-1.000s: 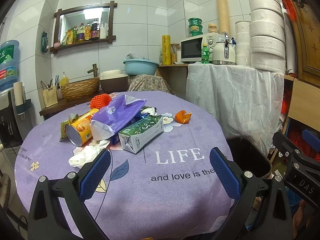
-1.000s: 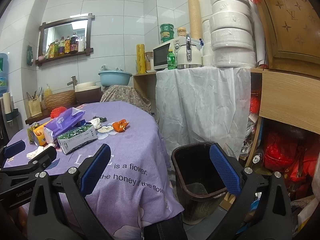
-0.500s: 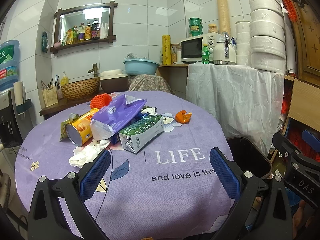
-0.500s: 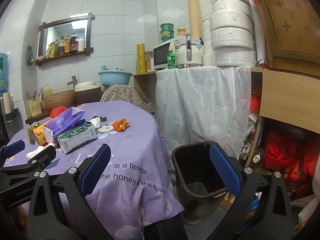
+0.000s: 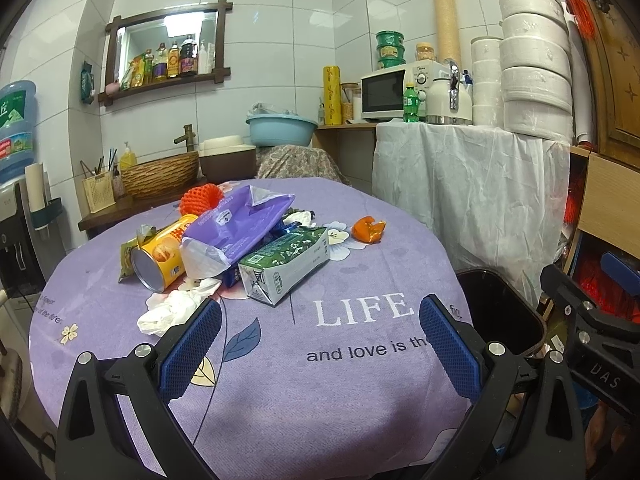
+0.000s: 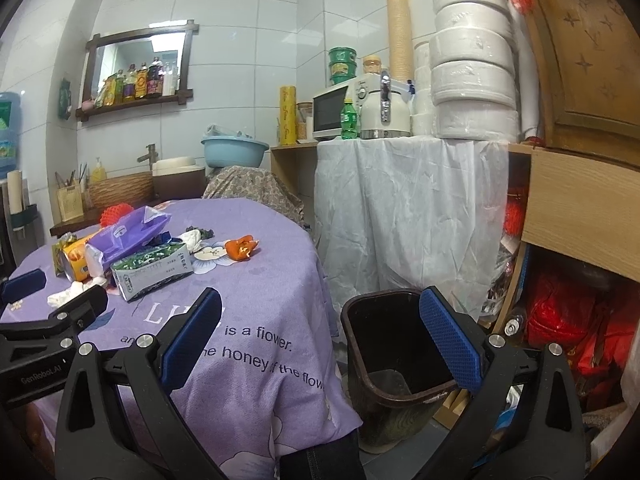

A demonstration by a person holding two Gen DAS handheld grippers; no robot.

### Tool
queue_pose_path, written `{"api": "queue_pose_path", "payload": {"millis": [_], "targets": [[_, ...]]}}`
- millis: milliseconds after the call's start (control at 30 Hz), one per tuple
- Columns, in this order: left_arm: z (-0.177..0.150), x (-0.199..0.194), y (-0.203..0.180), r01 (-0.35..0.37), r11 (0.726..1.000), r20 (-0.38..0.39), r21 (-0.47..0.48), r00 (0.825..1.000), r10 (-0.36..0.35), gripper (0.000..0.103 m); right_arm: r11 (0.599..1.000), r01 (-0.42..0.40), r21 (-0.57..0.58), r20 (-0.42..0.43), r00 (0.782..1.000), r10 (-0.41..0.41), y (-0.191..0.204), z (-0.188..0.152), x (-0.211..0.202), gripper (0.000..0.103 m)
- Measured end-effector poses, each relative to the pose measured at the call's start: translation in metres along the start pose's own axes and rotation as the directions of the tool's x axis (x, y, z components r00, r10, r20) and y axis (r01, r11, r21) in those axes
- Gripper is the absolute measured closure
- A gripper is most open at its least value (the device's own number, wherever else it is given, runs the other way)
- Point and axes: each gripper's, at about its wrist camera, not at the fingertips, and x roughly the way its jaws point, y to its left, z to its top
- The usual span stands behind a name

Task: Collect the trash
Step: 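Grasp the yellow snack bag with the left gripper while the right gripper grasps the orange peel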

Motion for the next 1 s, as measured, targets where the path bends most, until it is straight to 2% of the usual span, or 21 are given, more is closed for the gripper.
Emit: {"api": "queue_pose_path", "payload": {"millis": [200,400,500,600,800,933,1000], "targets": [[0.009,0.018,0.029,0.039,0.996,-0.071,-0.076,0.996,-0.044,0.005,0.991,-0.124,-0.057,-0.083,0.989,0.119,0.013,0.001,0.029,0.005],[0.009,0.035,0.051,-0.011,0.999,-0.14,-0.043,0.99,0.005,0.005,0.969,-0.231,-0.083,-0.135,0.966,0.219,0.035,0.0,0.054,0.005],[0.011,0.045,0.068,0.01,0.998,-0.188,-0.068,0.982,-0.022,0.005,0.949,-0.303,-0.083,-0.189,0.94,0.283,0.046,0.004,0.071,0.005],[0.015,0.048,0.084,0.012,0.997,-0.193,-0.076,0.981,-0.026,0.005,0.923,-0.372,-0.103,-0.224,0.912,0.343,0.06,0.008,0.082,0.005],[0.025,0.054,0.118,-0.056,0.995,-0.186,-0.082,0.982,0.04,0.005,0.863,-0.479,-0.158,-0.268,0.862,0.43,0.092,0.021,0.102,0.005],[0.032,0.059,0.131,-0.108,0.993,-0.183,-0.042,0.978,0.098,0.005,0.822,-0.552,-0.14,-0.295,0.816,0.497,0.109,0.032,0.119,0.005],[0.037,0.061,0.139,-0.133,0.991,-0.181,-0.03,0.975,0.125,0.005,0.815,-0.561,-0.145,-0.295,0.81,0.506,0.117,0.039,0.128,0.005]]}}
